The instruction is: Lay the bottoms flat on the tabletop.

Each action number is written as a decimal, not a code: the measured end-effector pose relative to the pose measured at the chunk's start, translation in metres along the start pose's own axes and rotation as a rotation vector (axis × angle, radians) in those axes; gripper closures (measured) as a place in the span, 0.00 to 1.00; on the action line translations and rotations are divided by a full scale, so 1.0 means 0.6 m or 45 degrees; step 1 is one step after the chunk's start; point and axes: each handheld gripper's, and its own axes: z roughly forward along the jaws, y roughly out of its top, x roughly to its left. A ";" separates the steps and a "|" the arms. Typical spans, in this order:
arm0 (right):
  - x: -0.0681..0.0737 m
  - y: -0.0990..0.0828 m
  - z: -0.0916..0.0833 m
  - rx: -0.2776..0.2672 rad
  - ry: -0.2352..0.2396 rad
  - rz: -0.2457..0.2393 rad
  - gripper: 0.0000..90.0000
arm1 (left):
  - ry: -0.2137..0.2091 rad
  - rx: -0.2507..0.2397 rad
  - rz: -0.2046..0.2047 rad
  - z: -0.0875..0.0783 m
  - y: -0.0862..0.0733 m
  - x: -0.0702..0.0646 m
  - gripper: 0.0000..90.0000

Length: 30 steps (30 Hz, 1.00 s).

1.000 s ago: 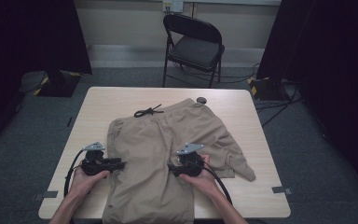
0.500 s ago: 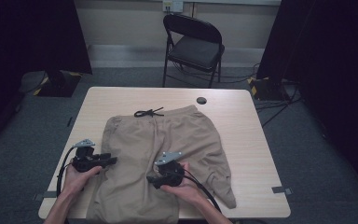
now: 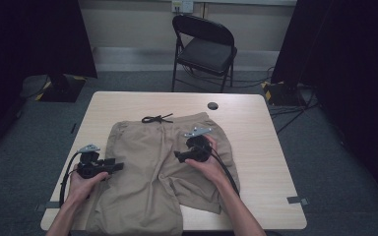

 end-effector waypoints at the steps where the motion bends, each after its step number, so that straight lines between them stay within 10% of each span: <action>1: 0.000 0.000 0.000 0.000 0.000 0.000 0.20 | -0.009 0.002 -0.011 0.000 0.001 0.000 0.50; 15: -0.075 -0.022 0.044 0.041 -0.197 0.059 0.16 | 0.010 -0.031 0.006 -0.003 0.009 -0.009 0.42; 30: -0.177 -0.023 0.037 0.032 -0.427 0.281 0.15 | 0.009 -0.032 0.007 -0.007 0.008 -0.010 0.38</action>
